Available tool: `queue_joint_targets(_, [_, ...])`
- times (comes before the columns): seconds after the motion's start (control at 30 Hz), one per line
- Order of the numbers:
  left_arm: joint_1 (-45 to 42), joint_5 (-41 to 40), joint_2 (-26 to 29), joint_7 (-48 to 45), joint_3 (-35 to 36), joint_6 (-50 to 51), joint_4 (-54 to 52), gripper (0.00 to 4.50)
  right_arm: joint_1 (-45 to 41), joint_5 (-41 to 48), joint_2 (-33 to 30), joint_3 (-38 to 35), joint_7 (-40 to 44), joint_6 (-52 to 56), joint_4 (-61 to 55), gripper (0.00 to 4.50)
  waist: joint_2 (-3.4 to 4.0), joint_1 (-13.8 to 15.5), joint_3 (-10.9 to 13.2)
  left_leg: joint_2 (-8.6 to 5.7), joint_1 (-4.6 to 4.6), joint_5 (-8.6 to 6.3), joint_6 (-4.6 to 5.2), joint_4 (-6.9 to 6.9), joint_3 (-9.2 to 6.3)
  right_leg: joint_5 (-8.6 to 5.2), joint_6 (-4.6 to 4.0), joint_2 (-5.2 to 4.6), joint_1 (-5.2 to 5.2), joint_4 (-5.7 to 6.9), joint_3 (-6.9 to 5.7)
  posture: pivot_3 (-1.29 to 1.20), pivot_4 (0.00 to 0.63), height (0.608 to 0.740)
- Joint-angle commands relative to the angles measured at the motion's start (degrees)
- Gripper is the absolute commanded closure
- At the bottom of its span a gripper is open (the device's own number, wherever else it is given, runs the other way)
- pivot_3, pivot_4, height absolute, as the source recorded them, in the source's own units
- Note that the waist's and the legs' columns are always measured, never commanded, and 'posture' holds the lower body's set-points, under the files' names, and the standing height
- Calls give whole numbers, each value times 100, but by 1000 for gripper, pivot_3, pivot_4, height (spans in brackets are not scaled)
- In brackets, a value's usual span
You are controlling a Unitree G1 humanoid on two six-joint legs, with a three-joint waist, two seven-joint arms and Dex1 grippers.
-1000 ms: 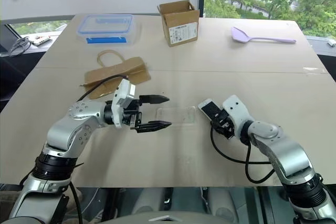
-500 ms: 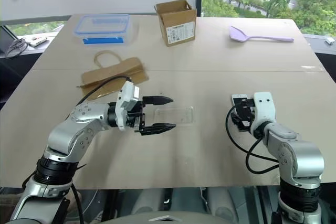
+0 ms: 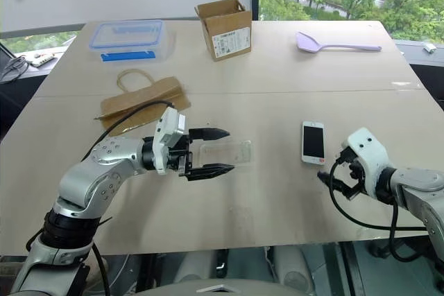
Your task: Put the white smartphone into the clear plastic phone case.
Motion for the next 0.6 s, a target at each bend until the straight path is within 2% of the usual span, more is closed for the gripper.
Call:
queue_joint_targets(0.03, [-71, -90, -7, -80, 106, -112, 0, 0, -183, -2, 65, 334, 150, -379, 241, 49, 1, 10, 1, 0, 0, 0, 0, 0, 0, 0, 0, 0, 0, 0, 0, 0, 150, 740])
queue_joint_targets(0.43, [226, -129, 47, -23, 249, -111, -215, 0, -1105, -46, 556, 1520, 330, -769, 618, 49, -27, -166, -9, 12, 18, 0, 0, 0, 7, 4, -6, 12, 0, 10, 12, 0, 150, 740])
queue_joint_targets(0.5, [221, -126, 36, -7, 244, -111, -205, 0, -1314, -56, 736, 1725, 408, -906, 654, 49, -25, -163, -8, 15, 25, 0, 0, -8, 12, 6, -9, 19, 0, 13, 20, 0, 150, 740])
queue_joint_targets(0.6, [258, -107, 4, 18, 213, -156, -206, 0, -1819, -231, 1329, 2157, 476, -1417, 1084, 49, -19, -129, -4, 15, 25, 0, 0, -14, 6, 5, -9, 24, -3, 16, 17, 0, 150, 740])
